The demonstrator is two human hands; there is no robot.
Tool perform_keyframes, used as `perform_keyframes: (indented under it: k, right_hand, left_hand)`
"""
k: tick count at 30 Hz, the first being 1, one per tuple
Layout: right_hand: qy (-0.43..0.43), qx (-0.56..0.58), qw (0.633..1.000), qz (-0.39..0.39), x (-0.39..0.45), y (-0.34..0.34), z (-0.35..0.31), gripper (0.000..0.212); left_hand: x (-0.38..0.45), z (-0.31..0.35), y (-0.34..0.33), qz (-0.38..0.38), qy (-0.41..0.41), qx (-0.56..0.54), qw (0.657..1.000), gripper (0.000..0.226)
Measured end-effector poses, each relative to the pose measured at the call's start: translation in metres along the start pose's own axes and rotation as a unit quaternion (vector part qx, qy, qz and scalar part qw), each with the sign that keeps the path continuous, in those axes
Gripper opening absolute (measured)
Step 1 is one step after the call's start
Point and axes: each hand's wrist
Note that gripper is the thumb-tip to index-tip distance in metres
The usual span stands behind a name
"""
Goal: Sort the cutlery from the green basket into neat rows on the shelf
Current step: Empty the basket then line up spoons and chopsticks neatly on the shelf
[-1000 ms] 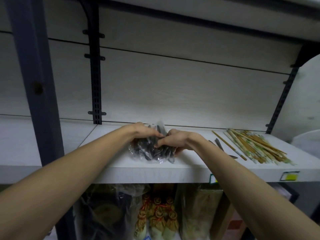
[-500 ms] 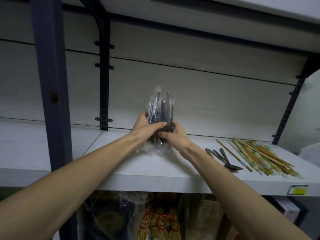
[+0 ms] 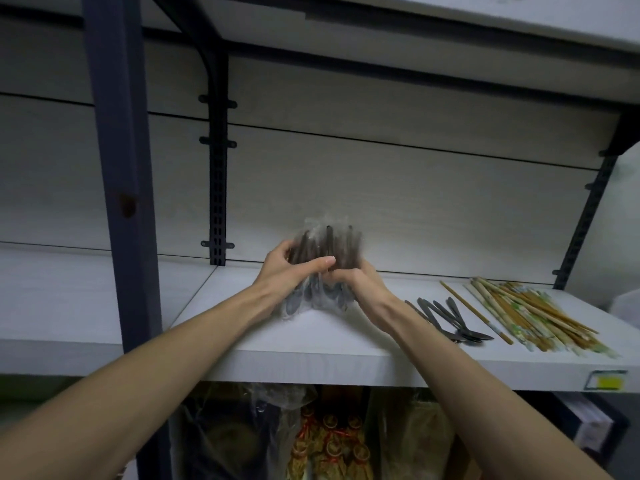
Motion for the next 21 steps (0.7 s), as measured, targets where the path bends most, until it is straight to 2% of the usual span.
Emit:
perform_keyframes:
  k: [3, 8, 12, 21]
  right_hand:
    - [-0.002, -0.005, 1.000, -0.013, -0.003, 0.002, 0.006, 0.043]
    - [0.015, -0.021, 0.999, -0.021, 0.005, -0.001, 0.002, 0.044]
    - [-0.011, -0.052, 0.998, -0.037, 0.007, 0.003, 0.007, 0.046]
    - [-0.034, -0.088, 0.991, -0.090, 0.009, 0.007, 0.002, 0.050]
  left_hand:
    - [-0.002, -0.003, 0.007, -0.011, 0.024, -0.024, 0.999, 0.073]
    - [0.003, 0.010, 0.004, -0.031, 0.060, -0.098, 0.993, 0.055]
    - [0.001, 0.010, -0.001, -0.065, 0.070, -0.102, 0.990, 0.057]
    - [0.006, 0.013, -0.008, -0.069, 0.088, -0.109, 0.988, 0.044]
Point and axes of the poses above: each hand's wrist, its own x-axis towards the middle knuckle, its own y-axis out of the back of the hand, z = x × y, and after that the axes turned 10 degrees about -y, right-handed
